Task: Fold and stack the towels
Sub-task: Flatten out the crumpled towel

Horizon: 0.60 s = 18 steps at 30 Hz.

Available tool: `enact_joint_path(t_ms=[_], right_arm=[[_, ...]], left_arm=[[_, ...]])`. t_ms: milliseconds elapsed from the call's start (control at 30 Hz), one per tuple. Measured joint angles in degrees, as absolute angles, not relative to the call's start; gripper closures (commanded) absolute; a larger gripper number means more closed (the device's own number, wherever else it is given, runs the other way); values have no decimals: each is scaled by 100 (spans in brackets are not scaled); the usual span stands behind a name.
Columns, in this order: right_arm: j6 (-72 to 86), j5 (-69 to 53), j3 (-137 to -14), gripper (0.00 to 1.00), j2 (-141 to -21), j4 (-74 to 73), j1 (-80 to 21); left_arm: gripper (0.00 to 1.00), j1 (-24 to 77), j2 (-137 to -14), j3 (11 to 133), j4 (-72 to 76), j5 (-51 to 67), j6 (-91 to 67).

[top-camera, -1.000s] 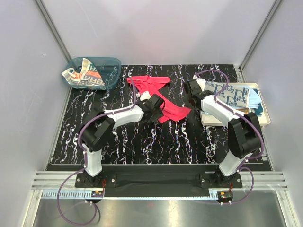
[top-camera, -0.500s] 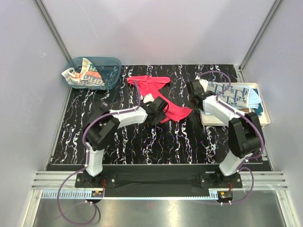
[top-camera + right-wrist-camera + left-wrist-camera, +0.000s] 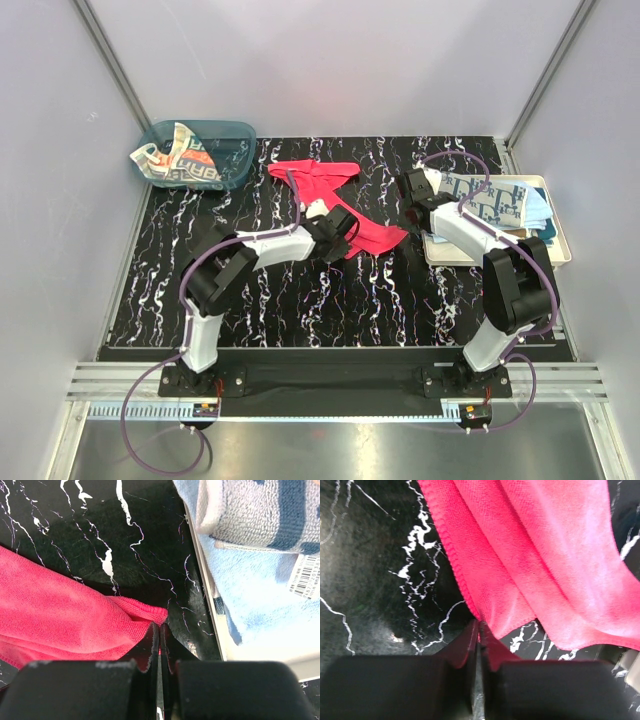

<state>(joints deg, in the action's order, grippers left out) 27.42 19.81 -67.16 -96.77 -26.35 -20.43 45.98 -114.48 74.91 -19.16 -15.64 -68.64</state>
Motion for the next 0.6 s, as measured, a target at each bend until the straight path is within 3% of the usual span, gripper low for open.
enact_joint_path(t_ms=[267,600], right_arm=[[2746,1802,-6549,100,-9548,-2628,-2023],[3122,1013,-5494,100,-8746,-2405,-2421]], left_arm=[[100,4491,-11054,6890,-1586,-1470,-6558],[100,4066,-8956,4851,-2064,-1538,-6018]])
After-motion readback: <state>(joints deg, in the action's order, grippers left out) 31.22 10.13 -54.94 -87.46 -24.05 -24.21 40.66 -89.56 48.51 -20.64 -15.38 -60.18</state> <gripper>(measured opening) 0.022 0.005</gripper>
